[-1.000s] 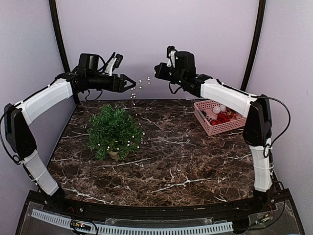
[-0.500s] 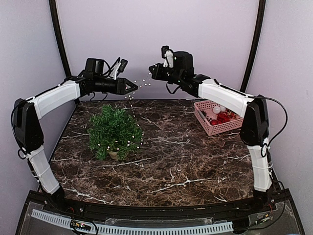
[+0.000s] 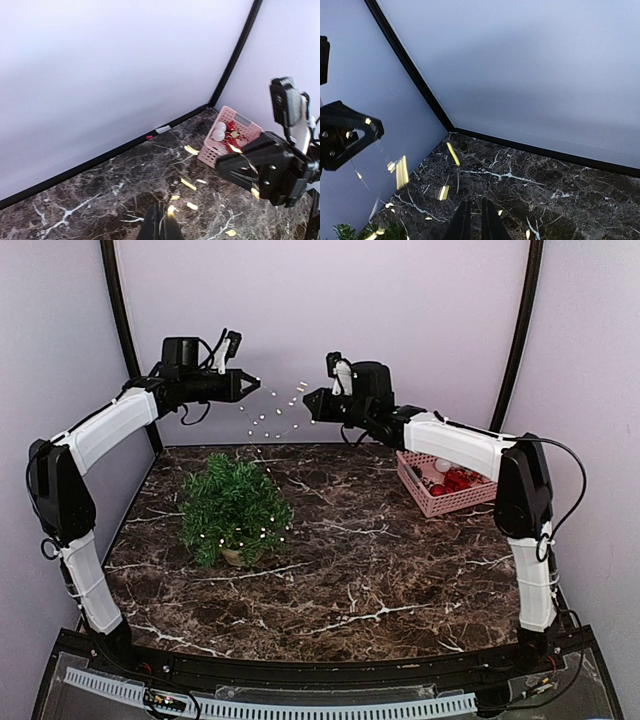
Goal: Decorate the small christmas tree
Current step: Wrap the side of the string light in the gap of the branches.
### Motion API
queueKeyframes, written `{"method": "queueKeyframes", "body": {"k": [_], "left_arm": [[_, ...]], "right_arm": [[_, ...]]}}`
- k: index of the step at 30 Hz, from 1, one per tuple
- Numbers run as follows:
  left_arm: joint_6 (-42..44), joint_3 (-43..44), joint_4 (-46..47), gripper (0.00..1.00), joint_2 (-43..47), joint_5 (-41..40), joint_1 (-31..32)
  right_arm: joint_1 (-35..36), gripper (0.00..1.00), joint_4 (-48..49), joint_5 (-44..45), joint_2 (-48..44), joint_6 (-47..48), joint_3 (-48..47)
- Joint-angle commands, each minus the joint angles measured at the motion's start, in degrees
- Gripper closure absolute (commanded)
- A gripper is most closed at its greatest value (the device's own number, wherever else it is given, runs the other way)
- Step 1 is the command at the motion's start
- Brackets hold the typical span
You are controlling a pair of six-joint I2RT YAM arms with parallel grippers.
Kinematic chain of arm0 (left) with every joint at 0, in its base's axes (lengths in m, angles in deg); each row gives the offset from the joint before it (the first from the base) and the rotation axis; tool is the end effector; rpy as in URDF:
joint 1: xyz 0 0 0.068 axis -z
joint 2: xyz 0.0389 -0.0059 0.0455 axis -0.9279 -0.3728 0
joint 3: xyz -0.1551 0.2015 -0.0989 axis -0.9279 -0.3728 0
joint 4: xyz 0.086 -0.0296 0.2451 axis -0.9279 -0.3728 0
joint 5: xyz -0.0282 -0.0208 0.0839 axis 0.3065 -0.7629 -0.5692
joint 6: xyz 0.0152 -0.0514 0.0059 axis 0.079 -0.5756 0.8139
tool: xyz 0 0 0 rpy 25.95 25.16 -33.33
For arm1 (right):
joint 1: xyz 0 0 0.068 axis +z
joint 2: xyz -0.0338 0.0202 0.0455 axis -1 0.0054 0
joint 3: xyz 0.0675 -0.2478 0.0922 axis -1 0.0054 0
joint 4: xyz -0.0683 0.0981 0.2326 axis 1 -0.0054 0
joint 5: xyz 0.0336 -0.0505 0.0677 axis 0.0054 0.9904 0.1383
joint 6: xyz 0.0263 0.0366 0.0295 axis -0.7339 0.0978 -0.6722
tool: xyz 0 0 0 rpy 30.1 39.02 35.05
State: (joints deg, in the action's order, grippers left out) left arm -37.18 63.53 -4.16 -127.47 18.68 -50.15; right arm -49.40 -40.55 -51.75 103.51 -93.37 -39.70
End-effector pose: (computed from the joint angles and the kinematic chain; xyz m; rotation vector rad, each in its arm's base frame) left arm 0.4134 -0.1510 0.3988 0.5304 1.7479 -0.7127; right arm 0.4010 0.3436 0.3353 -0.3060 1.7400 0.9024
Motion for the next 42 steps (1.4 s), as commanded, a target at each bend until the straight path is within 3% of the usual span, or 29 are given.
{"method": "queueKeyframes", "body": {"k": [1,9,23,33,38,42], "left_arm": [[1.6,3.8,-1.7,1.00,-2.5,-1.7,-3.3],[2.3,3.5,-1.5,1.00,-0.6,-2.0,-8.1],[3.2,-14.6,0.2,1.00,13.6,-8.6,-24.7],[6.1,-29.9,-15.3,1.00,32.3,-26.0,-25.3],[-1.4,-34.1,-27.2,1.00,43.0,-25.3,-25.3],[-6.7,-38.1,-32.8,1.00,51.0,-16.1,-25.3]], "right_arm": [[0.7,0.88,2.8,0.7,-4.8,0.5,2.5],[1.4,0.65,4.4,0.7,-6.8,0.1,6.5],[3.0,0.60,4.0,3.2,-15.0,1.1,18.2],[5.1,0.60,3.2,4.2,-21.8,1.9,25.5],[6.1,0.59,1.4,4.3,-24.9,2.7,27.7],[8.4,0.59,0.2,6.0,-27.9,4.6,28.9]]}}
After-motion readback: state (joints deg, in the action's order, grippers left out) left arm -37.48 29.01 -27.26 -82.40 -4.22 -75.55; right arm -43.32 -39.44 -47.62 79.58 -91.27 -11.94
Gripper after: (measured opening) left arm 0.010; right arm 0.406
